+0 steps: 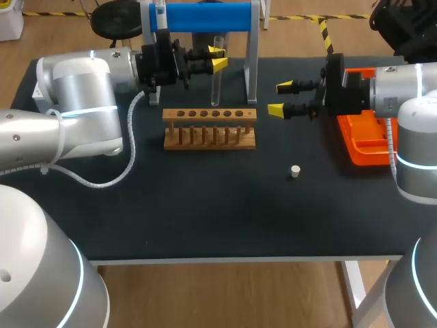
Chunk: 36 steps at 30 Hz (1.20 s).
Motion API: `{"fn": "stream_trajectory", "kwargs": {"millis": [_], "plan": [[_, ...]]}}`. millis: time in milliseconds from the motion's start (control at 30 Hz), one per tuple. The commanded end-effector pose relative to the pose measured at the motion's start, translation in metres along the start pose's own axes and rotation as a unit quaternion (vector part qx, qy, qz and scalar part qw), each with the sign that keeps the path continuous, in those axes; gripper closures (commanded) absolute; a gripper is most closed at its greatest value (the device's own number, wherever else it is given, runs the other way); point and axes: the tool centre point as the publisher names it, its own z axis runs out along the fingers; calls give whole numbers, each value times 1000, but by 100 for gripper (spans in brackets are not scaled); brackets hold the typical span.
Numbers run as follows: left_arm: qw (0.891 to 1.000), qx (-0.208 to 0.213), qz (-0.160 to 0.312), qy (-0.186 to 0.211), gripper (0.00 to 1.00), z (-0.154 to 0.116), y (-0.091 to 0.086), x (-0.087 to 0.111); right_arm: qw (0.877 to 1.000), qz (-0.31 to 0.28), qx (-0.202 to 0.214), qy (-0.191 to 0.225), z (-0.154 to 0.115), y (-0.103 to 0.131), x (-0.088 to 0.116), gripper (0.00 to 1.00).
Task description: Invert the test tube, pick up the pipette, mount the tip to pipette, aspirate from beaker and dispense into the tube, eject the tip, return the pipette, and cap with the stopper.
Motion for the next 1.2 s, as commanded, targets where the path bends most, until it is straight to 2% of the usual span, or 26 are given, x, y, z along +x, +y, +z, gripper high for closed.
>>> {"fn": "stream_trajectory", "kwargs": {"millis": [33,267,500,800,1200], "plan": [[1000,0,-1,2,100,0,0,-1,1000,-8,-6,-4,5,-2,-1,0],[1000,0,-1,2,100,0,0,-1,999,-46,-18,-10,18,-9,-3,0],[1000,0,-1,2,100,0,0,-1,997,-75,-16,-28,35,-26,-8,0],[1000,0,-1,2,100,0,0,-1,996,-73,3,-47,59,-46,-17,0],[1000,0,-1,2,100,0,0,-1,994,-76,17,-71,76,-59,-29,0]]}}
